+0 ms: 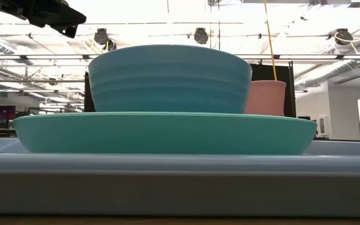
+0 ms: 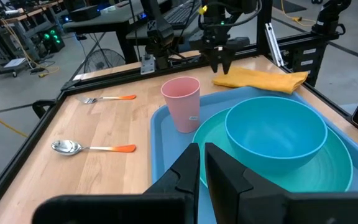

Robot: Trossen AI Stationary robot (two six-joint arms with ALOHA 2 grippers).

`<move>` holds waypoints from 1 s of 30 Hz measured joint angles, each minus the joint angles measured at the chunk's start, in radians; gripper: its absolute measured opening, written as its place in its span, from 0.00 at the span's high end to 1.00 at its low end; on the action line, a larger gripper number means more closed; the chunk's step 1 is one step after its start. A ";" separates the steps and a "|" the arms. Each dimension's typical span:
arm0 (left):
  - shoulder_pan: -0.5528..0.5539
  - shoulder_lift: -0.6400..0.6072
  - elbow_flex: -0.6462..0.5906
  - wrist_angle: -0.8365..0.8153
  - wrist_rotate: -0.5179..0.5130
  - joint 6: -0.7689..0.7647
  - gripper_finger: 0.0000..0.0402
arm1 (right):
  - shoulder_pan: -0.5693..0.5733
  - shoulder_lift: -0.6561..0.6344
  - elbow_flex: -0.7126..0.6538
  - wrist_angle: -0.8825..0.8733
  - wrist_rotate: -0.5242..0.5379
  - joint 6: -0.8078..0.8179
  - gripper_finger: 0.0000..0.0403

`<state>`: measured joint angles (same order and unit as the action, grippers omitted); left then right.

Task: Set up tray
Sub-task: Put the yellow napkin on the blue tray at the left of the light blue plate

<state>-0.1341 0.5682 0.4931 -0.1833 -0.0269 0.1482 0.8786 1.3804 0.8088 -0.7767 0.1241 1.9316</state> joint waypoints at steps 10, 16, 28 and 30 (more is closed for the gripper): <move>0.000 0.000 0.000 0.000 0.000 -0.002 0.92 | -0.009 0.001 -0.140 0.158 -0.046 0.018 0.52; 0.000 0.000 0.000 0.001 0.000 -0.001 0.92 | -0.008 -0.007 -0.196 0.231 -0.045 0.008 0.52; 0.000 0.001 0.000 0.000 0.000 -0.002 0.92 | -0.017 -0.025 -0.219 0.262 -0.009 -0.031 0.52; 0.000 0.001 0.000 0.000 0.000 -0.003 0.92 | -0.020 -0.025 -0.232 0.284 -0.001 -0.031 0.52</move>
<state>-0.1339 0.5694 0.4929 -0.1830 -0.0271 0.1457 0.8582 1.3556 0.5769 -0.4926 0.1231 1.9007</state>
